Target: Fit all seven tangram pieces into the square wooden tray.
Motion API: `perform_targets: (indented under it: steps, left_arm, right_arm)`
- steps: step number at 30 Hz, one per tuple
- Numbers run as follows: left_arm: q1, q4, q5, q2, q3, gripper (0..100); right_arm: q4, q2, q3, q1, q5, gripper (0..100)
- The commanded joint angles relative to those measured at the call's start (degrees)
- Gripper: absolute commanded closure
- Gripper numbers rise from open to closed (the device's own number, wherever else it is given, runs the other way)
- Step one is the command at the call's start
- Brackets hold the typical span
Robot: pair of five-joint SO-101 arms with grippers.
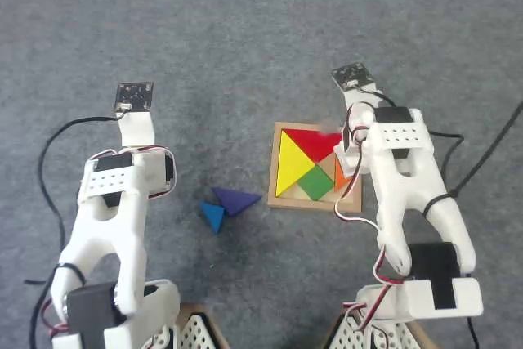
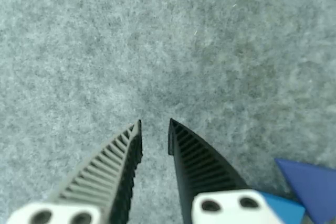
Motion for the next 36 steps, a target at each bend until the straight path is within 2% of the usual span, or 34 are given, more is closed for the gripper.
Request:
perform_targets:
  steps: [1, 10, 17, 23, 29, 31, 36]
  left_arm:
    - [0.4, 0.4, -0.8, -2.7, -1.2, 91]
    - [0.4, 0.5, -0.8, -2.7, -1.2, 91]
    - [0.4, 1.7, -0.8, -2.7, -1.5, 91]
    - [0.4, 1.7, -0.8, -2.7, -1.5, 91]
    - [0.4, 2.3, -0.8, -2.6, -4.1, 91]
    - [0.4, 5.5, -2.3, -2.3, -6.9, 91]
    - [2.7, 23.6, -16.2, -0.4, -16.4, 90]
  right_arm:
    - [-2.2, 3.6, -0.1, -1.7, 0.4, 76.6]
    - [-2.3, 16.5, -9.9, -1.5, 0.4, 76.6]
    - [-2.0, 20.9, -17.1, -0.6, 0.1, 76.4]
    - [-1.9, 13.9, -15.6, 1.0, -3.3, 76.4]
    - [-2.1, -1.1, -4.7, 1.1, -3.8, 76.4]
    - [-1.9, -7.3, 0.0, 1.3, -3.5, 76.4]
    - [-1.9, -20.2, 15.6, 1.3, -2.5, 76.4]
